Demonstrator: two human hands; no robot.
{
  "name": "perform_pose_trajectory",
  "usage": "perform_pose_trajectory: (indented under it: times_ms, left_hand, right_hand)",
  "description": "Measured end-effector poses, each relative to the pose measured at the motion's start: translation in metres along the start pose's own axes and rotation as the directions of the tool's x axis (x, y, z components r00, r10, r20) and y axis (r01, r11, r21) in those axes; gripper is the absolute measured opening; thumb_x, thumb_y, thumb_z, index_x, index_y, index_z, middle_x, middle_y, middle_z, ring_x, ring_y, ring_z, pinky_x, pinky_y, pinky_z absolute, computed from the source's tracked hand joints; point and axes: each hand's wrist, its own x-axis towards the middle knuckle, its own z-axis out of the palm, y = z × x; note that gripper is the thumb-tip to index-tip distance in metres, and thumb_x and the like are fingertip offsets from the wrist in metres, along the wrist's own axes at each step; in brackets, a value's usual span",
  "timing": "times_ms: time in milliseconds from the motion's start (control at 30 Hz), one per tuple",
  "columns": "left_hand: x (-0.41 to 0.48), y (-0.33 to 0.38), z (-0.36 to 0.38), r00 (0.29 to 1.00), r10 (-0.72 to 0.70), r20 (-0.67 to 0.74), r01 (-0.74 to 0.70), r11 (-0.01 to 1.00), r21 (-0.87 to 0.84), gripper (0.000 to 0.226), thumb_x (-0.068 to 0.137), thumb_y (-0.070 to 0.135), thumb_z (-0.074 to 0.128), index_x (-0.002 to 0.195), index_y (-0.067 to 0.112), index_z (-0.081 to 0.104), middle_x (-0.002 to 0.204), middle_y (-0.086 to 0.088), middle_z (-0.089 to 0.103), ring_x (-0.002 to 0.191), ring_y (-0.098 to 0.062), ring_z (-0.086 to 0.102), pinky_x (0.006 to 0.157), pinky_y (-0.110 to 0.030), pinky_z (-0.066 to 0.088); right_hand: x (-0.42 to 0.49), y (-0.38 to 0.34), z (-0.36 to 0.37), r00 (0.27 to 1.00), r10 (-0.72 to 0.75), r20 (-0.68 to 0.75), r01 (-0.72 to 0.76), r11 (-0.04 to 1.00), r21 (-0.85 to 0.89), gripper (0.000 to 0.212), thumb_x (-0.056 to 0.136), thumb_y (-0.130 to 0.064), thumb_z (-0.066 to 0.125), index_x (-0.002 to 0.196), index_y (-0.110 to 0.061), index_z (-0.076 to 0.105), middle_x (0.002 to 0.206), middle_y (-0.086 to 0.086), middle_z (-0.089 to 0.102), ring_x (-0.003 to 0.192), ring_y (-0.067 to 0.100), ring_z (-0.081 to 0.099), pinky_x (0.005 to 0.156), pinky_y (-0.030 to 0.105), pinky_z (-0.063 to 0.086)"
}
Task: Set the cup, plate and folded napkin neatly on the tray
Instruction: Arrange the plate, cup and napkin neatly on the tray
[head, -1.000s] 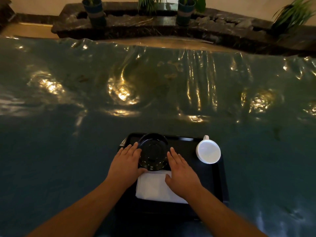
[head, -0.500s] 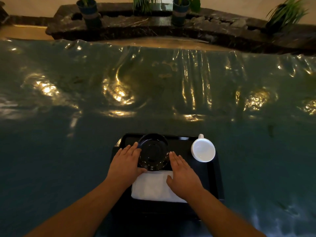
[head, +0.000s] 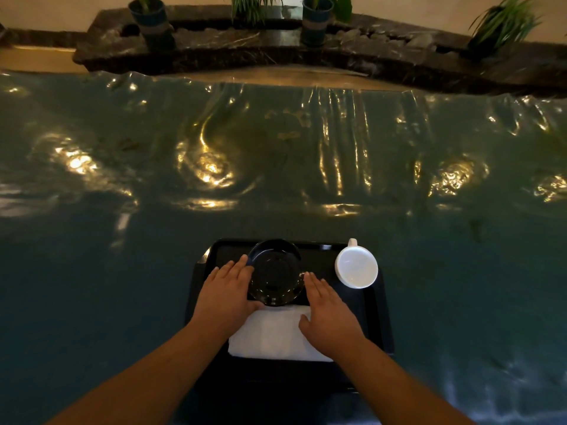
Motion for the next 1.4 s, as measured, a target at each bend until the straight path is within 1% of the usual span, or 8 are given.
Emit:
perform_pose_trajectory:
  times_ms: [500,733,800,900,1000,1100,1233,1400]
  left_hand:
    - [0.003,0.017,-0.002,1.000,0.004,0.007,-0.004,1.000,0.020,0.087,0.087,0.071,0.056,0.156,0.027,0.028,0.169,-0.001,0.015,0.154,-0.024,0.016,0.125,-0.047,0.016]
    - [0.010,0.053,-0.003,0.988,0.110,-0.104,-0.113,0.993,-0.020,0.081,0.085,0.075,0.052,0.149,0.026,0.042,0.163,-0.002,0.033,0.149,-0.022,0.028,0.123,-0.044,0.020]
    - [0.018,0.074,-0.008,0.988,0.125,-0.088,-0.134,0.985,-0.105,0.078,0.088,0.071,0.054,0.150,0.027,0.039,0.163,0.001,0.032,0.148,-0.020,0.030,0.121,-0.041,0.024]
    - [0.029,0.103,-0.014,0.992,0.123,-0.026,-0.125,0.952,-0.279,0.074,0.092,0.062,0.058,0.153,0.030,0.034,0.163,0.004,0.033,0.147,-0.019,0.032,0.118,-0.040,0.032]
    - [0.041,0.130,-0.017,0.995,0.090,-0.043,-0.100,0.908,-0.406,0.065,0.095,0.048,0.061,0.152,0.028,0.037,0.157,0.002,0.043,0.142,-0.019,0.040,0.114,-0.040,0.039]
    - [0.053,0.155,-0.020,1.000,0.016,0.010,-0.009,0.857,-0.516,0.064,0.094,0.034,0.063,0.152,0.027,0.037,0.152,-0.002,0.049,0.135,-0.021,0.049,0.108,-0.042,0.045]
    - [0.069,0.174,-0.022,0.987,-0.042,0.158,0.130,0.789,-0.600,0.069,0.090,0.027,0.062,0.154,0.028,0.034,0.152,-0.002,0.048,0.132,-0.024,0.051,0.107,-0.044,0.046]
    - [0.070,0.181,-0.021,0.985,-0.040,0.168,0.135,0.786,-0.604,0.052,0.085,0.025,0.064,0.136,0.029,0.054,0.122,0.003,0.065,0.104,-0.018,0.061,0.090,-0.038,0.054]
  right_hand:
    - [-0.005,0.012,-0.001,1.000,0.025,-0.008,-0.025,0.999,0.035,0.082,0.099,-0.035,0.052,0.163,-0.023,0.001,0.171,-0.001,0.008,0.155,0.020,0.011,0.123,0.036,0.016]
    - [-0.031,0.022,-0.022,0.934,-0.057,-0.353,0.095,0.991,0.093,0.058,0.089,-0.024,0.065,0.146,-0.022,0.050,0.150,-0.002,0.050,0.137,0.016,0.044,0.114,0.030,0.034]
    - [-0.038,0.034,-0.030,0.896,-0.006,-0.444,0.075,0.987,0.138,0.055,0.087,-0.020,0.068,0.140,-0.022,0.052,0.142,-0.002,0.054,0.129,0.015,0.046,0.107,0.035,0.045]
    - [-0.043,0.053,-0.043,0.859,0.149,-0.490,-0.009,0.961,0.276,0.059,0.086,-0.016,0.070,0.140,-0.020,0.047,0.143,-0.001,0.050,0.128,0.018,0.044,0.101,0.033,0.045]
    - [-0.044,0.067,-0.051,0.848,0.303,-0.436,-0.089,0.891,0.446,0.067,0.087,-0.019,0.071,0.146,-0.026,0.040,0.147,-0.007,0.044,0.125,0.014,0.049,0.098,0.035,0.049]
    - [-0.040,0.073,-0.062,0.845,0.467,-0.263,-0.212,0.742,0.637,0.073,0.091,-0.025,0.069,0.154,-0.028,0.033,0.151,-0.006,0.041,0.112,0.010,0.057,0.085,0.027,0.049]
    - [-0.033,0.073,-0.070,0.857,0.513,-0.056,-0.252,0.512,0.821,0.059,0.093,-0.023,0.066,0.147,-0.031,0.044,0.129,-0.016,0.056,0.105,0.002,0.058,0.078,0.020,0.044]
    - [-0.026,0.075,-0.074,0.872,0.489,-0.022,-0.259,0.500,0.827,0.048,0.090,-0.024,0.062,0.136,-0.034,0.054,0.118,-0.014,0.064,0.101,0.007,0.063,0.077,0.027,0.052]
